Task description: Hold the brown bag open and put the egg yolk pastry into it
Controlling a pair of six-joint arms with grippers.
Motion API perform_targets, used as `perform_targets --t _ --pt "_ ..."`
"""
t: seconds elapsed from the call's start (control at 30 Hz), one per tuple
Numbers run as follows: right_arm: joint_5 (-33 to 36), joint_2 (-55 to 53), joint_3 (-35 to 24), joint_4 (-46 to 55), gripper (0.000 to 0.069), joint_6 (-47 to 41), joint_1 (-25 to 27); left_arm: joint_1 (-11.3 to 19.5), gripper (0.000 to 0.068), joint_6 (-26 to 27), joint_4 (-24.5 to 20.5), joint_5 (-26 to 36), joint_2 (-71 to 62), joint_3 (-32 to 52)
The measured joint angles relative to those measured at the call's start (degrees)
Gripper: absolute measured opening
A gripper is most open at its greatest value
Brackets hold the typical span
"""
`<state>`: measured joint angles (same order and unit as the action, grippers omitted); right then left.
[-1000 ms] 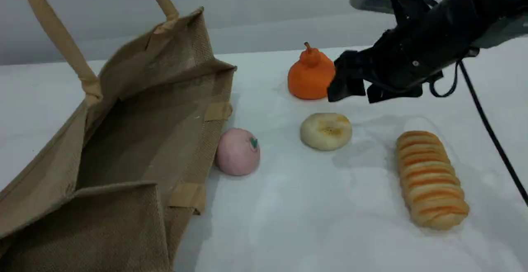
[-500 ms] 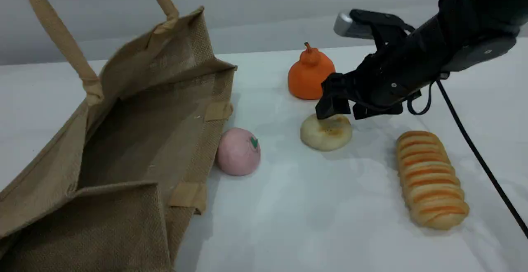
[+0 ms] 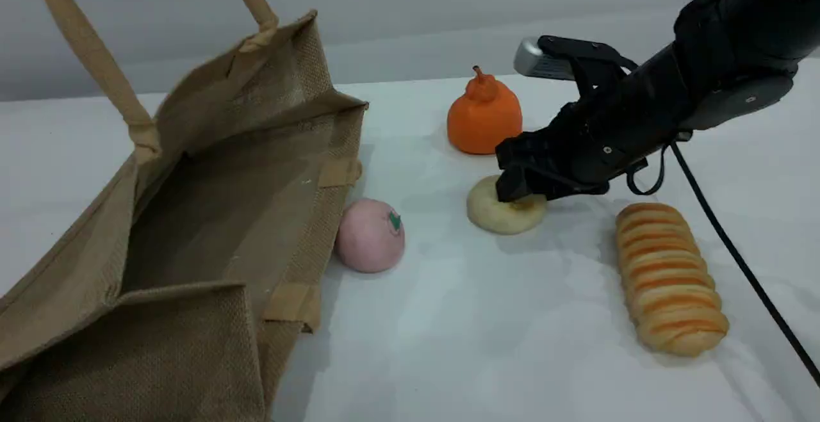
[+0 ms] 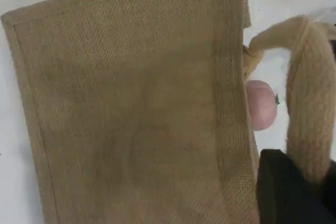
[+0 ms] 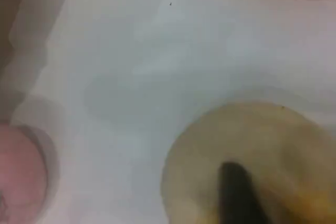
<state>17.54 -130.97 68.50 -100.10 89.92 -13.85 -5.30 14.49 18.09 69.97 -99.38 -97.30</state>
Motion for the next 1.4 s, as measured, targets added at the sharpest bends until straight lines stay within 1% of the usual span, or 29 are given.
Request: perform_targets --t 0.1,0.17,0.2,0.33,0.47,0.53,0.67,0.7,0.83,0.9,1.0,1.1,1.2,1.27,1.4 --pt "0.2 0.0 0.0 0.0 0.0123 0.1 0.0 0.0 0.0087 0.0 0.0 0.0 0.0 0.0" --pt "0.2 0.0 0.0 0.0 0.0063 0.1 0.0 0.0 0.0087 0.0 0.0 0.0 0.0 0.0" --pt "0.4 0.0 0.0 0.1 0.0050 0.1 0.0 0.0 0.0087 0.0 0.0 0.0 0.0 0.0" --pt "1.2 1.0 -0.1 0.4 0.0039 0.1 0.1 0.0 0.0087 0.1 -0.3 0.0 0.1 0.0" --pt "1.9 3.5 -0.2 0.4 0.0037 0.1 0.0 0.0 0.0087 -0.2 -3.6 0.0 1.5 0.0" --pt "1.9 4.9 -0.5 0.4 0.0037 0.0 0.0 0.0 0.0087 -1.3 -5.8 0.0 2.8 0.0" --pt "2.5 8.8 -0.7 5.1 0.0037 -4.2 0.0 0.0 0.0087 -3.1 -11.5 0.0 5.7 0.0" --pt "3.1 9.9 -0.7 6.4 0.0037 -5.4 0.0 0.0 0.0087 -3.1 -12.1 0.0 6.4 0.0" --pt "5.7 13.7 -0.7 13.2 0.0036 -11.5 0.0 0.0 0.0087 -2.4 -12.1 0.2 8.5 -0.1" --pt "7.3 15.5 -0.7 16.9 0.0036 -14.8 0.1 0.0 0.0087 -1.9 -11.6 0.3 9.0 -0.3" --pt "9.9 18.3 -0.7 22.2 0.0036 -19.5 0.1 0.0 0.0087 0.3 -9.1 0.3 8.9 -1.5" --pt "12.1 21.5 -0.7 27.5 0.0036 -23.2 0.1 0.0 0.0087 3.6 -4.8 0.1 8.8 -1.8" --pt "12.7 25.0 -0.7 32.4 0.0036 -27.2 0.1 0.0 0.0087 6.6 -1.3 0.1 8.7 -1.8" --pt "12.8 27.6 -0.7 35.5 0.0036 -30.3 0.1 0.0 0.0087 7.9 0.7 0.1 8.7 -1.8" --pt "16.2 32.7 -0.7 40.1 0.0036 -34.1 0.1 0.0 0.0087 9.6 3.2 0.1 8.5 -1.8"
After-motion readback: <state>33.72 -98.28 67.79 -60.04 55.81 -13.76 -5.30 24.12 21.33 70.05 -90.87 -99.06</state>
